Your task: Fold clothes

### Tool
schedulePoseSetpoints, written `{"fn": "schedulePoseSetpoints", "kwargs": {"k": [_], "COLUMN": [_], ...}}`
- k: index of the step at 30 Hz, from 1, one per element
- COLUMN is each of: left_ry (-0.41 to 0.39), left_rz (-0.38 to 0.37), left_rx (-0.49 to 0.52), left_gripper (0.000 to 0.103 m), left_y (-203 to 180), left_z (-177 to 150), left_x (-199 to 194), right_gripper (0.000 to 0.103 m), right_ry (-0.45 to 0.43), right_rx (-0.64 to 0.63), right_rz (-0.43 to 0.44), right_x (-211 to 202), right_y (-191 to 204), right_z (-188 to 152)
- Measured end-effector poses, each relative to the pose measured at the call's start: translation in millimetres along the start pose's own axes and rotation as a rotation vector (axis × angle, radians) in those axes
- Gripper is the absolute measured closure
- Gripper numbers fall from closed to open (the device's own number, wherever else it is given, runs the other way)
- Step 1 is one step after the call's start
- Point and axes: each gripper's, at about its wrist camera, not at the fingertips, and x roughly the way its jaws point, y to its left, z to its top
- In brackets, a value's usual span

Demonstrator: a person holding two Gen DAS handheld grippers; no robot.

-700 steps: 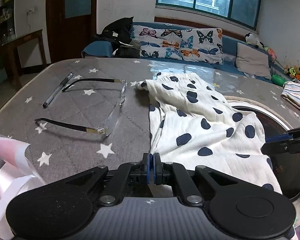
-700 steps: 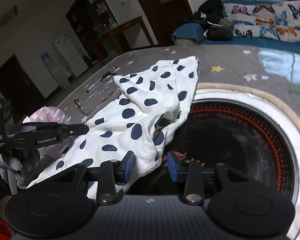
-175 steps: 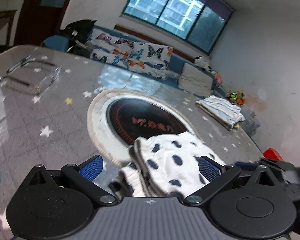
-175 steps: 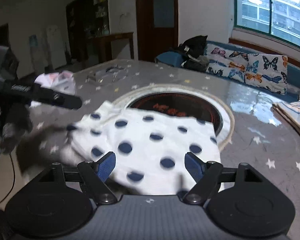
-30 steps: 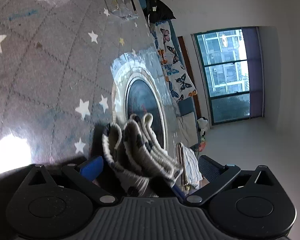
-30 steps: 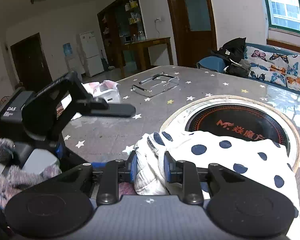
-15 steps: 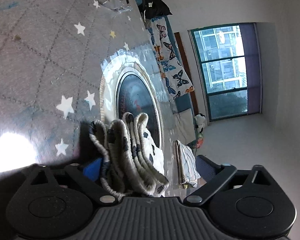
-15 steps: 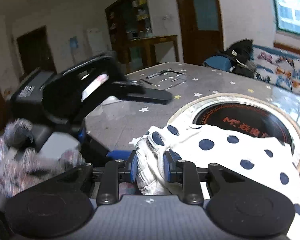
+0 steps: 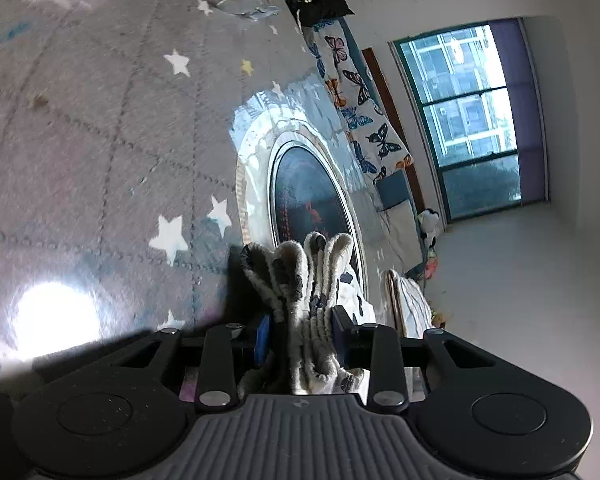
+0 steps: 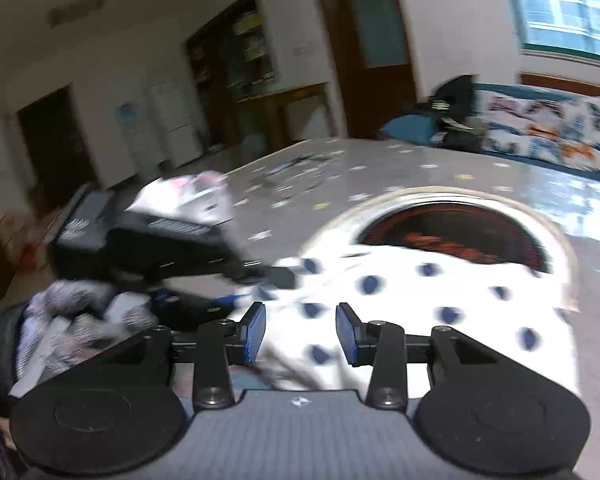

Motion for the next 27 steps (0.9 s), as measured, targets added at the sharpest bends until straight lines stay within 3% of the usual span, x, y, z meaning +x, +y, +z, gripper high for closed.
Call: {"fn": "schedulePoseSetpoints", "kwargs": {"k": [5,9,14,20,23,27], "left_ry": [0.006,0.006,0.007,0.015,0.018,0.03], "left_rz": [0.02,0.04,0.064,0.089,0.102,0.107], "left_rx": [0.036,0.075,0.126,0.188,0.234,0.281], "left_gripper": [0.069,0.069,0.069,0.069,0.069,0.07], "left_y": [-6.5,-13.9,-19.5,-28.4,-34.3,-43.9], "left_z": [3.7,3.7,0.6,5.1,4.3,6.0], "left_x": [2.0,4.1,4.8,13.3,15.0,21.9], "right_gripper": [0.064,0.064,0.064,0.064,0.089,0.098], "right_ry": [-0.012,0.002,0.029,0.011,-0.013,-0.062], "right_rx": [0.13,0.219,0.301,0.367,0.391,0.423], "right_rz": [-0.216,-0.318,-0.33,-0.309,-0.307,-0.332], "right_x": [-14.4,-14.2,0.0,2.1,-2.5,-16.1], "right_y": [-56.2,-93.7,-120.5,-124.4,-121.6,-120.1], "right_z": [-2.5,-8.9,-18.3,-24.8,-25.9,-27.6]}}
